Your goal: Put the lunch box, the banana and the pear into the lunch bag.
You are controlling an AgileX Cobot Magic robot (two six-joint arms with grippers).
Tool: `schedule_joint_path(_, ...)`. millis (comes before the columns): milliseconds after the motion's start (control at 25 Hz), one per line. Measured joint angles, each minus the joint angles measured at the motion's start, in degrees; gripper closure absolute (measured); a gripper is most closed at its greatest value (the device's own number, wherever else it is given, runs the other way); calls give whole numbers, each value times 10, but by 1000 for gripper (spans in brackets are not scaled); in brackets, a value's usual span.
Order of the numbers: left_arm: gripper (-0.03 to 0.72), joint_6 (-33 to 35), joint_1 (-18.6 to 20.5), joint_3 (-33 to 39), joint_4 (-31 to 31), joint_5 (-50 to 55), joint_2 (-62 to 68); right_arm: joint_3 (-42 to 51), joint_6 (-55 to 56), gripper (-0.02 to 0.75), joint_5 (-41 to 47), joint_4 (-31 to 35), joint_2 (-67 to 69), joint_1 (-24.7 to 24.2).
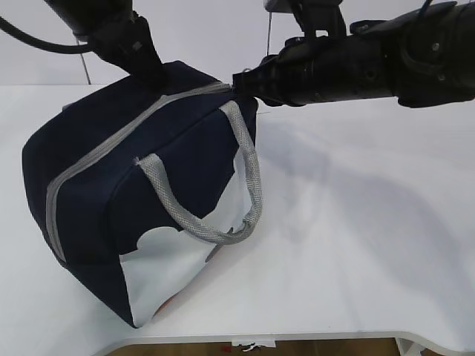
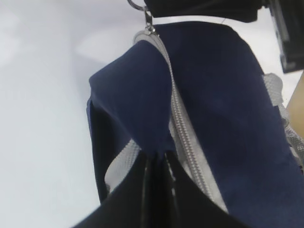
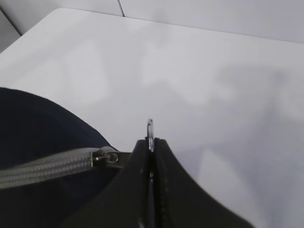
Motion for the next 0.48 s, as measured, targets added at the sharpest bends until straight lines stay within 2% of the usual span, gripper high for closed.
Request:
schedule_joint_path(240,685,1,0,0,0,-2,-9,0,79,748,-34,0,4,-32)
schedule_joint_path(480,685,3,0,0,0,0,-12,0,159,748,-53,0,32,-40)
